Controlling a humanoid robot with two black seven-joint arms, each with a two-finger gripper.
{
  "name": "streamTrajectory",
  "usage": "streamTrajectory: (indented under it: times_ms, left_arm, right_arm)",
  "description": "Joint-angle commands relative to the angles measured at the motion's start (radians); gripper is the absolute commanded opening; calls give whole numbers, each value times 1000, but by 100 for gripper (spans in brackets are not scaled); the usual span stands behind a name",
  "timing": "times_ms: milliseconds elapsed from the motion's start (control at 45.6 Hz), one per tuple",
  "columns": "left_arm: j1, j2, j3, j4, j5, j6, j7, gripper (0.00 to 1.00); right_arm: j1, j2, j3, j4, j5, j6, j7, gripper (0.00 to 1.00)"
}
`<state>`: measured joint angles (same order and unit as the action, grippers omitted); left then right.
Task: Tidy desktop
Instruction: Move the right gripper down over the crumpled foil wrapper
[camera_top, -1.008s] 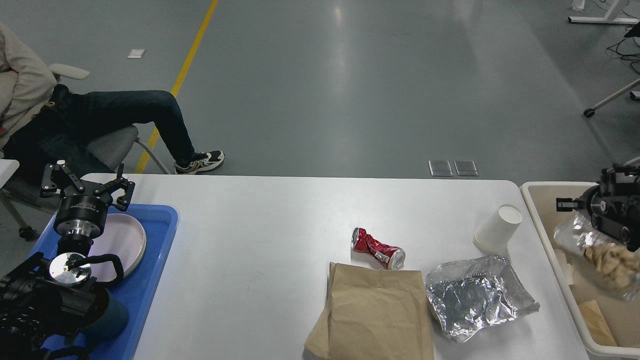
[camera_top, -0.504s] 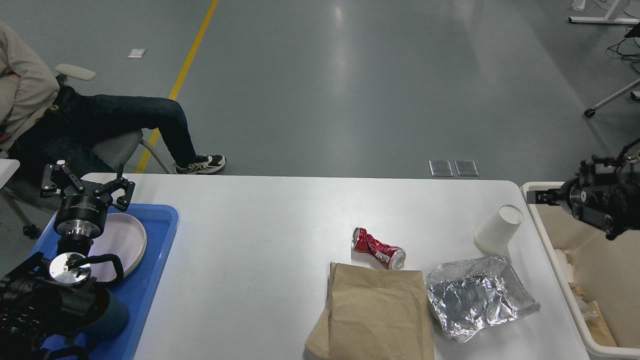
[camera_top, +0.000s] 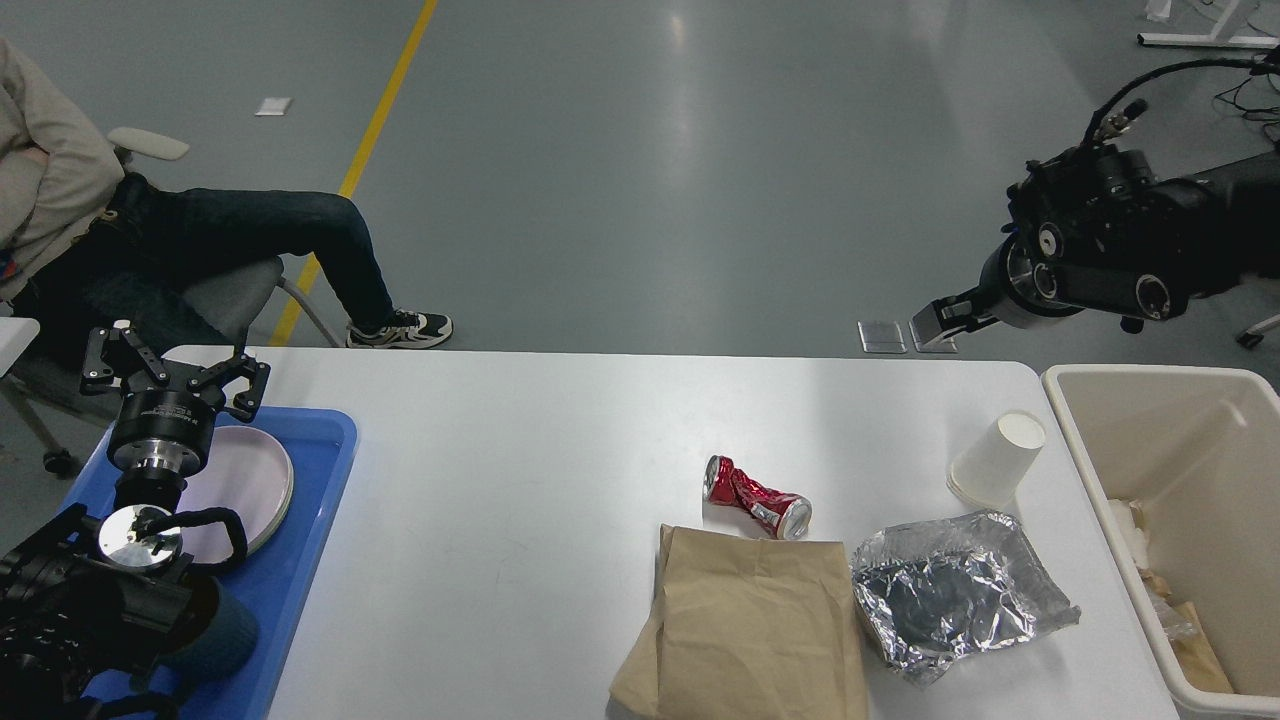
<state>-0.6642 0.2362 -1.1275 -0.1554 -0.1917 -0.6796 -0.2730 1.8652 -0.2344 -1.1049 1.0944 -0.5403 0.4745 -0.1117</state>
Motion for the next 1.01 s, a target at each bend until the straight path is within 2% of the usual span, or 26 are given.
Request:
streamTrajectory:
  times_ms: [0, 131, 570, 832, 986]
  left_arm:
    - [0, 0, 0, 0, 0, 0, 0, 96]
    - [0, 0, 0, 0, 0, 0, 0, 96]
    - [0, 0, 0, 0, 0, 0, 0, 96]
    - [0, 0, 0, 0, 0, 0, 0, 96]
    - [0, 0, 0, -1, 0, 0, 0, 96]
  right_arm:
    - [48, 46, 5, 38, 62, 142, 3, 100]
    - [54, 52, 40, 33, 108, 199, 0, 100]
    - [-54, 58, 112, 30, 117, 202, -5, 100]
    - [-49, 98, 160, 39, 118, 240, -5, 100]
    - [-77, 135, 183, 33, 120, 230, -6, 100]
